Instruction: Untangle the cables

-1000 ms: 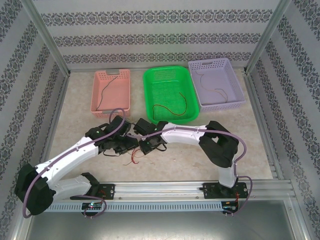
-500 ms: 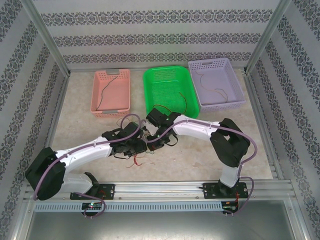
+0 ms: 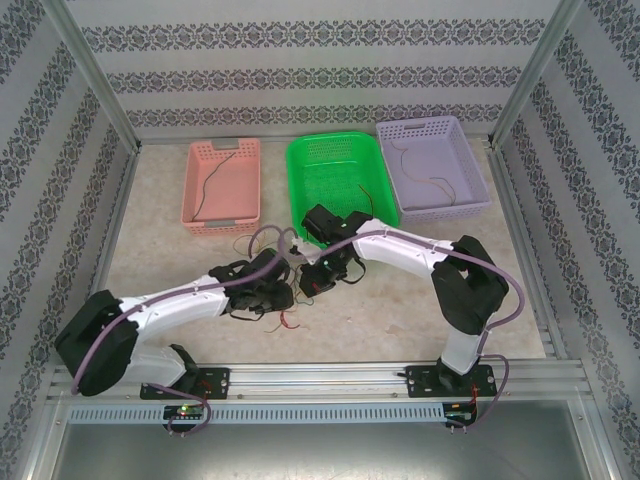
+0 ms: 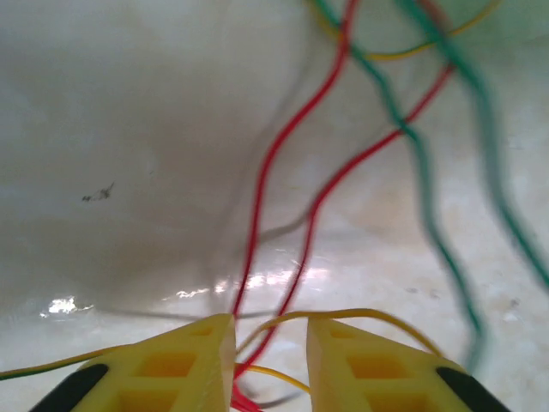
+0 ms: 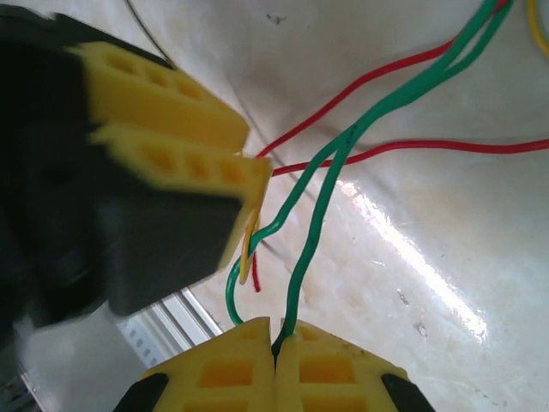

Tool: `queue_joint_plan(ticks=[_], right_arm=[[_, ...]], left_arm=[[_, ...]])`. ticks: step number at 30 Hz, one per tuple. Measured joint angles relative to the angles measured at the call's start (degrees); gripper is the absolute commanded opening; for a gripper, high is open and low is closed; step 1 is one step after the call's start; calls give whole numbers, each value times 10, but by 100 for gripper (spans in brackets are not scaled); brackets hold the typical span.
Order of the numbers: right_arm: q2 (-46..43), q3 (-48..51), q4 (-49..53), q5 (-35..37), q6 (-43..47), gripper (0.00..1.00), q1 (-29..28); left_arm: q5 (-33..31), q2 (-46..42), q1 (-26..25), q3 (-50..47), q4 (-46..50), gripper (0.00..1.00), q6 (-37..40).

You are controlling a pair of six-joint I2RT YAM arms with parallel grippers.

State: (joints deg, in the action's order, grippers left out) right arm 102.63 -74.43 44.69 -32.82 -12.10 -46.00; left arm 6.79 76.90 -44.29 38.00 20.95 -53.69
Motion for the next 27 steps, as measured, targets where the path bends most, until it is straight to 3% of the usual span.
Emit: queue_joint_plan(ticks=[12,19,21,25,27], right_arm=[[-35,5,36,-24,28,0,0],[-99,61,46,-43,34,0,0],[-125,75,47,-43,33,0,0],[-181,88,48,-37,26,0,9],[-205,88,46,-29,19,0,18]], left_arm=[[-56,80,4,12,-54,5,-33],[-66,79,53,5,-94,5,-69],[-65,79,62,5,-96,9,-71],[-58,58,65,11,-82,38,-75],[-58,32,65,25,-60,45,-85]])
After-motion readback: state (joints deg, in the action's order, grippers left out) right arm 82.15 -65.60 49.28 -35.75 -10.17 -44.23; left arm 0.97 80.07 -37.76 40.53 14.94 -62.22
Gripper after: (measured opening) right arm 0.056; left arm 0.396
